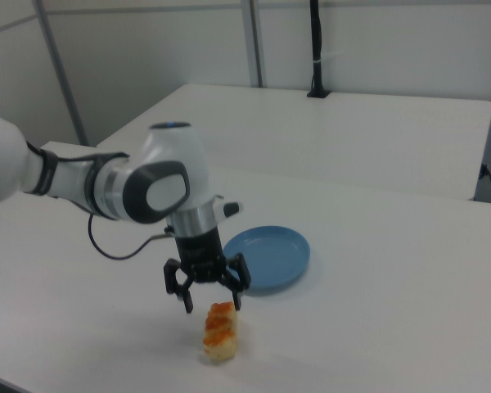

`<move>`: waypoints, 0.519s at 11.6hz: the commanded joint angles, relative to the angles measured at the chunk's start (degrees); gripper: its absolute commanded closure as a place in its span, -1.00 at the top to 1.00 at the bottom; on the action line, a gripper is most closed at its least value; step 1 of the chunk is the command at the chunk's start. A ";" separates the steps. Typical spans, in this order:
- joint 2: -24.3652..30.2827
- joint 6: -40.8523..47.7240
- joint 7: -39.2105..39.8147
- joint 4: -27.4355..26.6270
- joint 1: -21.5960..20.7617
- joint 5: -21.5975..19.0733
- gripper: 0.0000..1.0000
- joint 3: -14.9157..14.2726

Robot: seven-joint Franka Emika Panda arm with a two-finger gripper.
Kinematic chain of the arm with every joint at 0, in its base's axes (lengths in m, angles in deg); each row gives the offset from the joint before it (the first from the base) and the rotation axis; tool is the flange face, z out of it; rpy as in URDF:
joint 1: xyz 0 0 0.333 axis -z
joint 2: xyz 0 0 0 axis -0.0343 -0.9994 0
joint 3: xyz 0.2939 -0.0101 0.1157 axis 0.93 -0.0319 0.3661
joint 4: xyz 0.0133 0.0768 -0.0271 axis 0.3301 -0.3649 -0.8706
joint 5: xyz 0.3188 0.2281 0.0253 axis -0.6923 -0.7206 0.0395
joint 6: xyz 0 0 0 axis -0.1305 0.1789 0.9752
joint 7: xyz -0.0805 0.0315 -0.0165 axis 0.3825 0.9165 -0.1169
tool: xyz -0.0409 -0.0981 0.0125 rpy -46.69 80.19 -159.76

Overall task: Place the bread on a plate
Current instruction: 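Lower the open gripper onto the orange-topped bread roll and close it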

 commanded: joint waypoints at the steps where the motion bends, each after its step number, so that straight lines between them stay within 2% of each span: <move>1: -4.73 -4.86 2.48 -1.38 0.56 1.37 1.00 0.37; 3: -5.70 -5.22 4.67 -1.38 2.04 1.37 1.00 0.37; 5: -6.24 -5.04 5.39 -1.29 3.19 1.20 0.24 0.37; 6: -5.80 -4.43 5.13 -0.68 4.33 -0.02 0.13 0.37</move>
